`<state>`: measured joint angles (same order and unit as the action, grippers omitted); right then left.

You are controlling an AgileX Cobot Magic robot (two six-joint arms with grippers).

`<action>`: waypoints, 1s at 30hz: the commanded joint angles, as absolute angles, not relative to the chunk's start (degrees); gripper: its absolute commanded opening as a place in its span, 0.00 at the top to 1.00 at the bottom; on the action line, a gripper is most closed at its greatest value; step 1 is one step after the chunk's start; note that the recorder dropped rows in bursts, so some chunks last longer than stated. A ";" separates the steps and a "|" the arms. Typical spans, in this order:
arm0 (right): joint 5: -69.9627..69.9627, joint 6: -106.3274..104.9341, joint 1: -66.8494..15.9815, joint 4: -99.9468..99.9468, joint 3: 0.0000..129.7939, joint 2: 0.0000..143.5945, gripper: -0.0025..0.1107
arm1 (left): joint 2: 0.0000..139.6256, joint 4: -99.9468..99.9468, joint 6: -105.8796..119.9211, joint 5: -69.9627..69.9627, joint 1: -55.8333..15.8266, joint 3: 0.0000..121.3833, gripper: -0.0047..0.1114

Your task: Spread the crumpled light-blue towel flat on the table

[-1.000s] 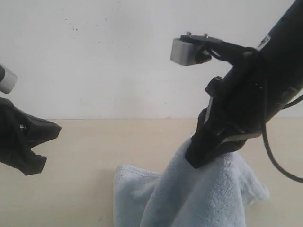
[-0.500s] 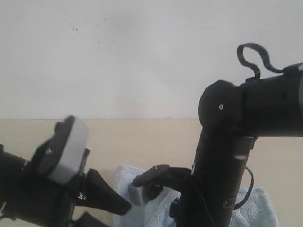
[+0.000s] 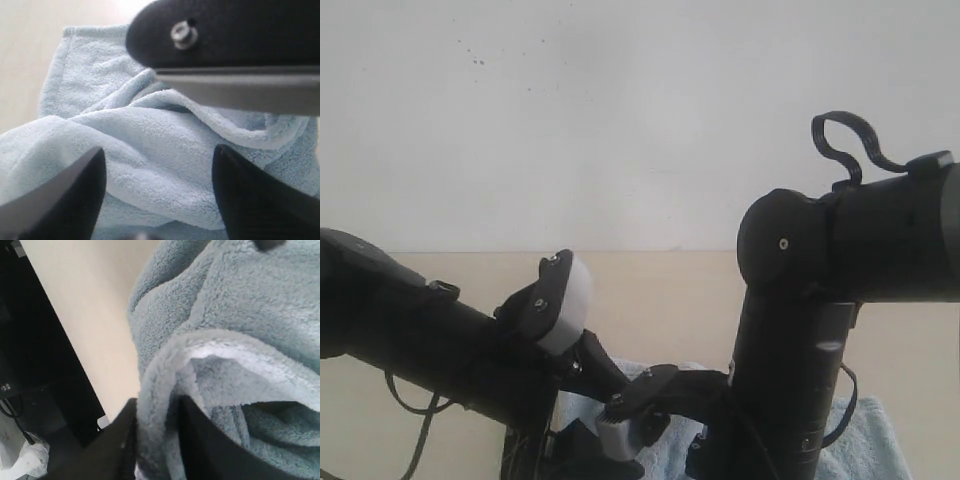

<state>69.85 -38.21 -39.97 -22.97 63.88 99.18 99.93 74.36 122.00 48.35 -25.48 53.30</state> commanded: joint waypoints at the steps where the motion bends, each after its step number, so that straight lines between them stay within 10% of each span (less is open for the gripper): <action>1: 69.96 -37.25 -39.90 -20.01 63.79 98.96 0.53 | 102.31 71.31 122.29 47.83 -25.86 53.89 0.45; 19: 53.91 2.08 -31.09 24.49 67.34 92.71 0.53 | 86.42 70.72 103.56 29.67 -25.20 53.89 0.45; 30: 50.45 -14.77 -3.37 -17.09 67.34 108.00 0.53 | 80.51 68.31 89.11 30.32 -24.05 51.90 0.45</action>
<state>50.72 -8.16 -7.64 -5.89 67.27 104.89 80.97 68.91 94.48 29.88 -24.09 52.78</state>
